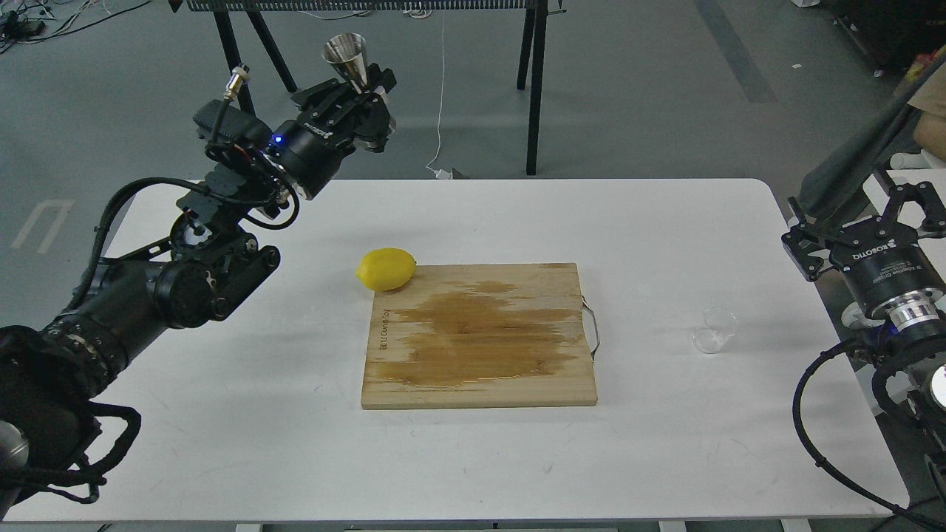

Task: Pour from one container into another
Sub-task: 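Lift the jigger with the left gripper and carry it over the cutting board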

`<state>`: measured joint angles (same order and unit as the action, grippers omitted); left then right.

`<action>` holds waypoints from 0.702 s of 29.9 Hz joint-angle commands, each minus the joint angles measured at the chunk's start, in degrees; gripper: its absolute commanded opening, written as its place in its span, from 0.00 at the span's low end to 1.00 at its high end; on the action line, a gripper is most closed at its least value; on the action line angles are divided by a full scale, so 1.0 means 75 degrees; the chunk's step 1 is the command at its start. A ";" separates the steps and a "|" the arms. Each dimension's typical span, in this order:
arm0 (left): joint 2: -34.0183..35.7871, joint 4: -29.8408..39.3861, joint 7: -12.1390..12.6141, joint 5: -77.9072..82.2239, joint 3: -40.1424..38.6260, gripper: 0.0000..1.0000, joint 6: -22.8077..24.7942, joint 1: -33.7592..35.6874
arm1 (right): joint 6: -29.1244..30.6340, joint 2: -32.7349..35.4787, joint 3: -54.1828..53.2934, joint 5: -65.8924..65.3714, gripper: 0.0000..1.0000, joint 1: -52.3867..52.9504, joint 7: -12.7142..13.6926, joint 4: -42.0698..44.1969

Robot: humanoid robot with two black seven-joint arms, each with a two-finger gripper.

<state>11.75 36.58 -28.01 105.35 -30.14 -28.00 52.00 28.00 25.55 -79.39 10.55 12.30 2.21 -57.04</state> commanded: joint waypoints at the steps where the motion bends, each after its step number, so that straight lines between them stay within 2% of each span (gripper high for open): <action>1: -0.0545 0.0243 0.0001 0.0016 0.0303 0.10 0.0000 -0.0160 | 0.0000 -0.0009 -0.0044 -0.0001 0.99 0.0012 -0.0002 -0.0001; 4: -0.0839 0.0512 0.0001 0.0016 0.0549 0.10 0.0000 -0.0511 | 0.0000 -0.0009 -0.0044 -0.0001 0.99 0.0012 -0.0002 -0.0001; 11: -0.1566 0.0501 0.0001 0.0028 0.1147 0.10 0.0000 -0.1437 | 0.0000 -0.0009 -0.0056 -0.0001 0.99 0.0012 -0.0002 -0.0001; 17: -0.1566 0.0268 0.0001 0.0039 0.1405 0.10 0.0000 -0.2163 | 0.0000 -0.0009 -0.0056 -0.0001 0.99 0.0012 -0.0002 -0.0012; 21: -0.1566 -0.0119 0.0001 0.0039 0.1710 0.10 0.0000 -0.2293 | 0.0000 -0.0009 -0.0044 -0.0001 0.99 0.0012 -0.0002 -0.0012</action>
<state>0.01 37.60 -28.00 105.62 -18.86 -28.00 35.49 28.00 25.49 -79.81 10.55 12.40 2.19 -57.05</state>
